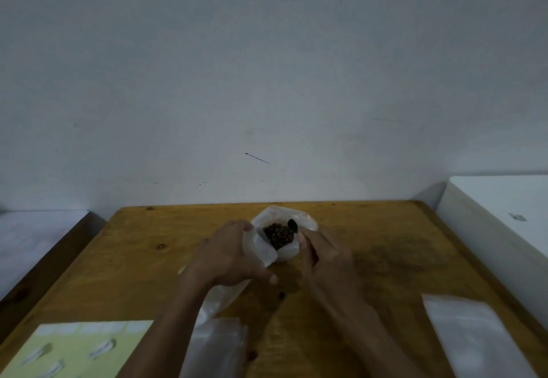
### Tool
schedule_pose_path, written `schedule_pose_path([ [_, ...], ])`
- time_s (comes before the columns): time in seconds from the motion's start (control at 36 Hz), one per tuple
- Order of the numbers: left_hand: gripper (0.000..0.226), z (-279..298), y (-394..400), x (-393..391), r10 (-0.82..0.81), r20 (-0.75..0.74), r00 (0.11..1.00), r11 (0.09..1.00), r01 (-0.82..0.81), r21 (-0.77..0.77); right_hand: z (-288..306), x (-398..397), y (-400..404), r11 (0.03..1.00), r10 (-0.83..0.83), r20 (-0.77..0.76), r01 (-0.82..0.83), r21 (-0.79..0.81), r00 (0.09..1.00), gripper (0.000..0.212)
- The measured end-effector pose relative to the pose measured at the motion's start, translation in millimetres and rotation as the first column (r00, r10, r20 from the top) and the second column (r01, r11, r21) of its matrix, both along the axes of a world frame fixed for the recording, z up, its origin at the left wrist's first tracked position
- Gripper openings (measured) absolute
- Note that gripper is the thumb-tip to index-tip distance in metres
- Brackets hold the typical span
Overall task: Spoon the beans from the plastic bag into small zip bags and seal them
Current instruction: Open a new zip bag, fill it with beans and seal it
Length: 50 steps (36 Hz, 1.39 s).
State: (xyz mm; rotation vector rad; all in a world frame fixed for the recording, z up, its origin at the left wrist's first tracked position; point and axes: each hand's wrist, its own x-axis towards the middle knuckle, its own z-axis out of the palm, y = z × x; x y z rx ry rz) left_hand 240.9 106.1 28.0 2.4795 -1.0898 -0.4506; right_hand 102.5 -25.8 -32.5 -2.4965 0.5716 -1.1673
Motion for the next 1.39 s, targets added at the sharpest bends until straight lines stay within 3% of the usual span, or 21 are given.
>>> schedule_pose_path([
  [0.11,0.114,-1.0,0.9,0.1,0.013,-0.021,1.0,1.0,-0.013,-0.019,-0.5,4.3,1.5,0.983,0.007,0.031,-0.013,0.182,0.999,0.024],
  [0.44,0.116,-5.1,4.7,6.7,0.016,-0.023,1.0,0.997,-0.018,-0.072,-9.0,-1.2,-4.3,0.981,-0.058,0.165,0.026,0.19,0.985,0.019],
  [0.56,0.118,-5.6,6.3,7.9,0.007,-0.025,1.0,0.997,-0.008,-0.078,-4.0,-3.8,-3.3,0.99,-0.031,0.226,0.0,0.139,0.974,0.026],
  [0.64,0.12,-6.3,6.5,8.5,0.008,-0.03,1.0,0.997,-0.01,-0.081,-4.1,-0.9,-3.0,0.995,0.025,0.162,-0.04,0.088,0.986,0.021],
  [0.78,0.119,-6.2,5.5,6.5,0.003,-0.025,1.0,0.996,-0.005,-0.091,-9.8,0.9,1.4,0.971,-0.041,0.153,0.003,0.239,0.987,0.02],
  [0.86,0.119,-8.0,6.2,6.1,-0.003,-0.023,1.0,0.995,0.001,-0.103,-7.4,-2.1,5.3,0.875,-0.135,0.143,0.05,0.482,0.98,0.027],
  [0.94,0.118,-9.2,7.5,4.4,-0.011,-0.024,1.0,0.993,0.008,-0.114,-0.4,-2.6,9.5,0.657,-0.199,0.139,0.027,0.753,0.97,0.033],
  [1.0,0.116,-10.1,8.3,3.6,-0.017,-0.018,1.0,0.992,0.015,-0.123,3.7,-2.5,9.7,0.527,-0.244,0.138,0.012,0.85,0.96,0.035],
  [1.06,0.115,-10.9,9.6,3.8,-0.019,-0.026,0.999,0.99,0.015,-0.139,6.1,-3.2,8.0,0.462,-0.282,0.151,-0.004,0.887,0.948,0.034],
  [1.19,0.113,-14.2,12.5,5.7,-0.021,-0.008,1.0,0.979,0.019,-0.201,20.5,-7.1,1.9,0.4,-0.335,0.217,-0.07,0.914,0.917,0.032],
  [1.39,0.1,-20.1,13.8,7.0,-0.008,0.026,1.0,0.956,0.015,-0.293,49.2,-12.6,-3.1,0.439,-0.3,0.295,-0.144,0.887,0.907,0.032],
])
